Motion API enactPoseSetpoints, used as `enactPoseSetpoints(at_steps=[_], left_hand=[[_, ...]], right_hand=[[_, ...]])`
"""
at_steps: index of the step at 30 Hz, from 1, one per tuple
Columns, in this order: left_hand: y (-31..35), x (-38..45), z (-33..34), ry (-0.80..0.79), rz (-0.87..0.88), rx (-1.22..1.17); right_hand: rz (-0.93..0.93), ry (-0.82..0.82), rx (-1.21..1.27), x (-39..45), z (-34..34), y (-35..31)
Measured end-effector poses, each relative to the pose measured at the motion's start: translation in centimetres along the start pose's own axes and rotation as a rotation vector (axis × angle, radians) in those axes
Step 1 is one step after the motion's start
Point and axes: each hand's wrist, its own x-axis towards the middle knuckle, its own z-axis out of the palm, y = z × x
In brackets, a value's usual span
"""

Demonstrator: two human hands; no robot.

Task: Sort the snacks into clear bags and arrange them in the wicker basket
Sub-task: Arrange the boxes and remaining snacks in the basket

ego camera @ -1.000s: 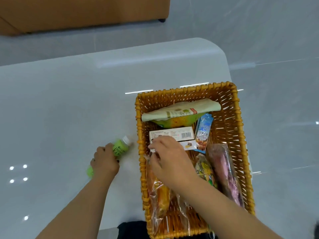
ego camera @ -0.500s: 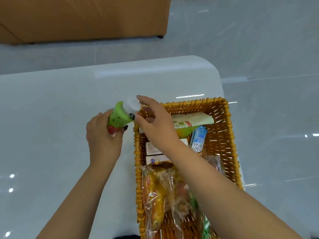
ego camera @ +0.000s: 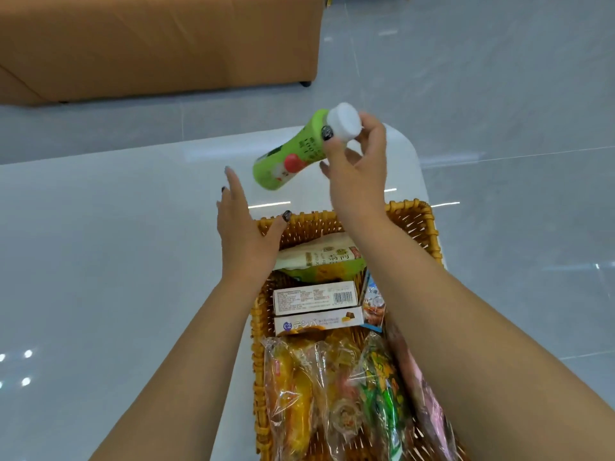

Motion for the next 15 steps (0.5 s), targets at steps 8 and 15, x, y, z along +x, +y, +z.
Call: enactPoseSetpoints(at_steps=[8,15], left_hand=[[-2.9,-1.6,1.4,-0.106,-0.281,-0.135],[-3.4,-1.2,1.7,-0.067,-0.243,-0.078]], right_hand=[[-0.113,-0.108,-0.488,5.1,-2.1,2.3],[-0.088,-0.160,-0.534,7.1,-0.6,3.1]])
